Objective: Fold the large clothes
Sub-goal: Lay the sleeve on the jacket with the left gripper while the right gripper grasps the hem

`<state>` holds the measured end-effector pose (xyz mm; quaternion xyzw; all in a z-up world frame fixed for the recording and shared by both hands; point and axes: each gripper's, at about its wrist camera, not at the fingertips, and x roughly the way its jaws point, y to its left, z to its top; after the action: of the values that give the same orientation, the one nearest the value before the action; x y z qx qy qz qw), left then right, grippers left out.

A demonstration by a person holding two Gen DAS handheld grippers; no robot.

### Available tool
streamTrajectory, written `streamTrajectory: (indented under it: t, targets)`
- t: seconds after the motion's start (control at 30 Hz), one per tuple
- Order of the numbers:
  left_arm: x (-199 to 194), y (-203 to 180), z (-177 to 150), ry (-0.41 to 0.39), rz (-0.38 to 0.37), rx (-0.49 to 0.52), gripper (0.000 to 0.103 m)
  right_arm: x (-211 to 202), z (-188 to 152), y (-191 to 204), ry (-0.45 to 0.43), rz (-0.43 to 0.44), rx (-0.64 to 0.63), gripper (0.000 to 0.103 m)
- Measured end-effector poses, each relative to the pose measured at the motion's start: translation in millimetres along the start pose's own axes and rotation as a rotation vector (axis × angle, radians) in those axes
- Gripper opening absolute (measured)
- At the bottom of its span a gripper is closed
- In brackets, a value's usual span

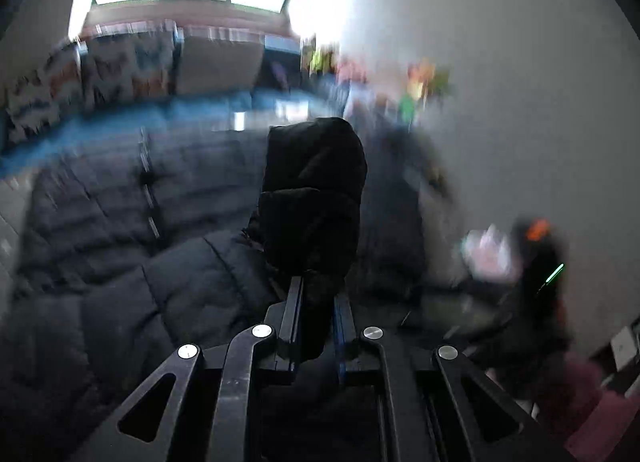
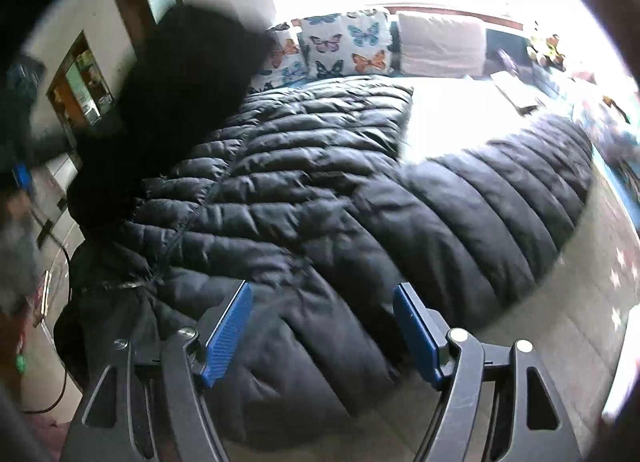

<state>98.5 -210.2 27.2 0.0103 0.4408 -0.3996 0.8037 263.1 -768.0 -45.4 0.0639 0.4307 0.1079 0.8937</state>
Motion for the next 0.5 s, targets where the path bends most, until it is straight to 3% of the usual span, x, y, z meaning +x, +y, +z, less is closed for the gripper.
streamTrajectory:
  t: [0.1,0.2,0.27,0.33,0.4,0.5]
  targets:
    - [46,-6,-18,0.130,0.020,0.014,0.013,-5,-7,-11,-0.001,0.005,0.040,0.080]
    - [53,-14,-35,0.147,0.052,0.063,0.017,-10,-7,-14,-0.015,0.034,0.065,0.080]
    - [48,-25,-34,0.135,0.068,0.106,0.031,-14,-1,-14,-0.027,0.064,0.077,0.080]
    - [40,-22,-27,0.122,0.043,0.098,0.058,-17,5,-12,-0.038,0.095,0.079,0.080]
    - [23,-25,-23,0.074,0.031,0.114,0.069,-18,12,-9,-0.047,0.131,0.079,0.080]
    - [-27,-17,-19,0.013,0.051,0.173,0.075,-18,23,4,-0.055,0.172,0.055,0.080]
